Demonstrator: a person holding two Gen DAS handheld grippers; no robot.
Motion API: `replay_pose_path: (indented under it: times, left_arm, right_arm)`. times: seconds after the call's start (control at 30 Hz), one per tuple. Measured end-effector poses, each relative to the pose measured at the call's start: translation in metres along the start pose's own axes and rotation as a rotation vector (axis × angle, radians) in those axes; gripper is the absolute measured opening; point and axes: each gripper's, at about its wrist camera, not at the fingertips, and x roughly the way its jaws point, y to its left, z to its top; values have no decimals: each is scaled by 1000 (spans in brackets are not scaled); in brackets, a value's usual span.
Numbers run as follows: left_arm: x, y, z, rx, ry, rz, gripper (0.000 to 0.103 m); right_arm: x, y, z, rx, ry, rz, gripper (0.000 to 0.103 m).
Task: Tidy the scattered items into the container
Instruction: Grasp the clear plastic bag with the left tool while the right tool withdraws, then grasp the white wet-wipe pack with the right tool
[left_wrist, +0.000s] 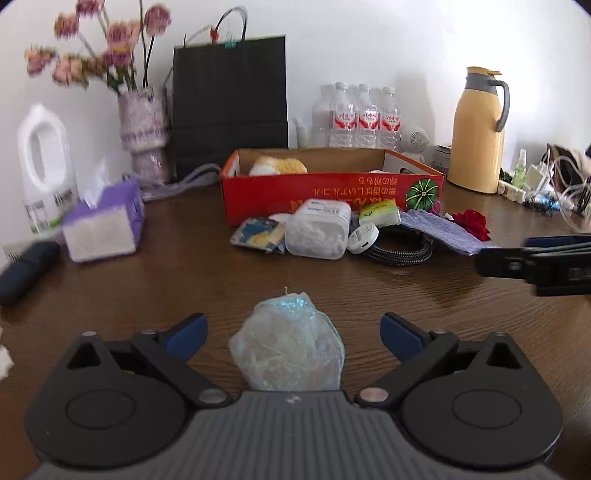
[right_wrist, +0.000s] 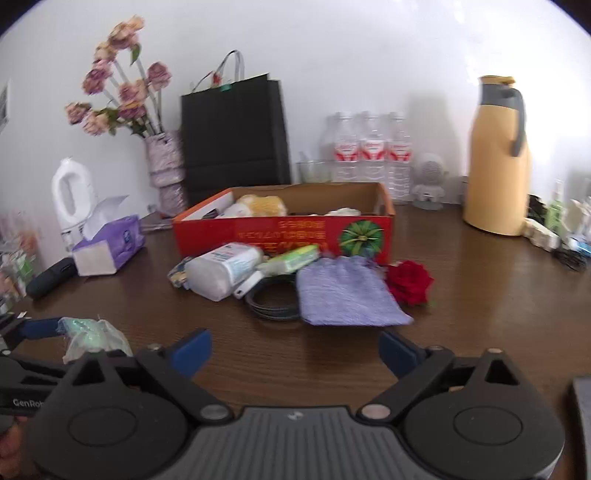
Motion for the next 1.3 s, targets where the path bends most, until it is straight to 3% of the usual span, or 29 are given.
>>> replay_pose_path:
  times: [0.07,0.13,0.23,0.3,0.37,0.57,0.7,0.77,0.9,0.97,1.17,1.3]
  left_arm:
    - [4,3,1,-7,13,-7,80]
    - [8,7,2,-13,36,-8,54]
    - [9,18,3,-57,44,-10,44]
    - [9,25,6,-82,33,0,40]
    - [9,32,10,-107,11,41,39]
    - [10,60,20,-153,-19,117,39]
    - [13,68,22,-154,-6,126,39]
    - [13,66,23,-140,-11,111,39]
    - [10,60,24,-119,-28,98,39]
    - [9,57,23,-118,-30,92,39]
    - [-1,36,18,-88,-18,35,39]
    - [-3,6,9,-31,14,-18,39]
  right_arm:
    - [17,6,9,-31,12,20,85]
    - [35,14,20,-57,27,40,85]
    - [60,26,40,-54,41,105,86]
    - [80,33,56,-19,59,146,86]
    - [102,41,70,24,65,167,94]
    - [169,66,83,131,219,37,94]
    - [184,76,79,151,191,-19,95]
    - [191,77,76,121,188,-24,85]
    - [181,75,77,109,179,-17,69]
    - [166,75,79,98,152,9,68]
    - [59,63,67,-41,24,96,68]
    - [16,33,31,-56,90,-4,68]
